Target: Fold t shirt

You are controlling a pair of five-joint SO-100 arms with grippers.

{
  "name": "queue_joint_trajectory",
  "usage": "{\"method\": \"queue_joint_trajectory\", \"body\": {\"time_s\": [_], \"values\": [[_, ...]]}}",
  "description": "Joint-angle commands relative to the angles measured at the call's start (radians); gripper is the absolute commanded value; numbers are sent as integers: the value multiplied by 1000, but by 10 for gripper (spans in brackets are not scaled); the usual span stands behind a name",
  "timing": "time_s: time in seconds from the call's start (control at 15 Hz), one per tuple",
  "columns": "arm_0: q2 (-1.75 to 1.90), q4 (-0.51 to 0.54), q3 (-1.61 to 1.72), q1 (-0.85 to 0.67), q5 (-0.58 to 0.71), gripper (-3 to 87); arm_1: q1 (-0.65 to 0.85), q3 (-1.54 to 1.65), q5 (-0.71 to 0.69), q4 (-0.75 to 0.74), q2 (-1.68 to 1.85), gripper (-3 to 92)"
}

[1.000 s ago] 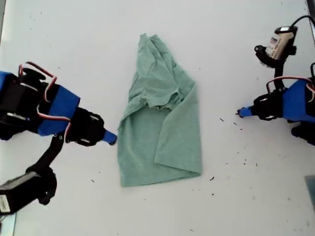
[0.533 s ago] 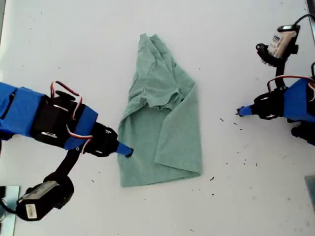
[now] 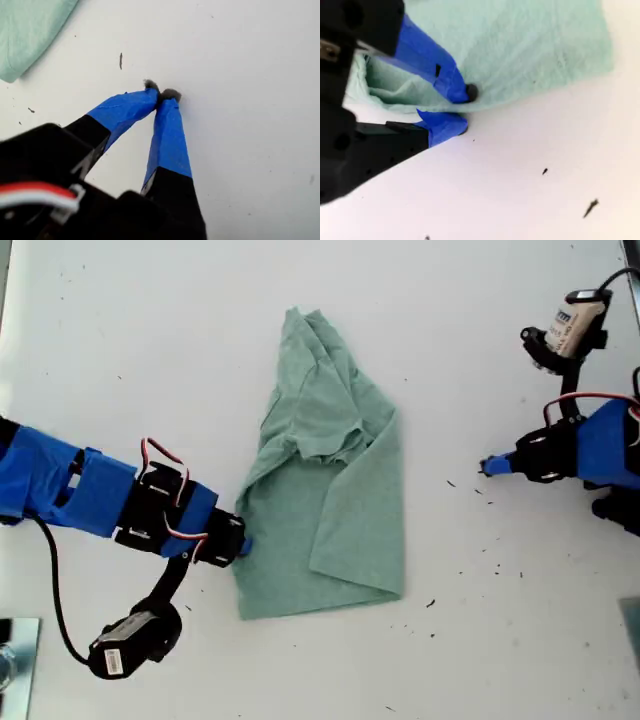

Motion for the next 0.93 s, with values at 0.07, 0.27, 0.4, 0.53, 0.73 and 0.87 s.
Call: {"method": "queue_joint_trajectory", "body": {"time_s": [0.07,0.27,0.4,0.53,0.73,0.87], "values": [[101,-31,-34,57,-41,-2,2,28,-20,17,23,24],[339,124,46,2,-72,-2,0,28,-20,21,31,24],[494,117,150,-54,-63,-2,-6,28,-20,21,31,24],[469,77,92,-83,-14,-2,-6,28,-20,21,31,24],[285,14,-179,-101,71,-2,-6,29,-18,23,31,24],[26,9,-495,-118,158,31,-5,29,-18,23,31,24]]}}
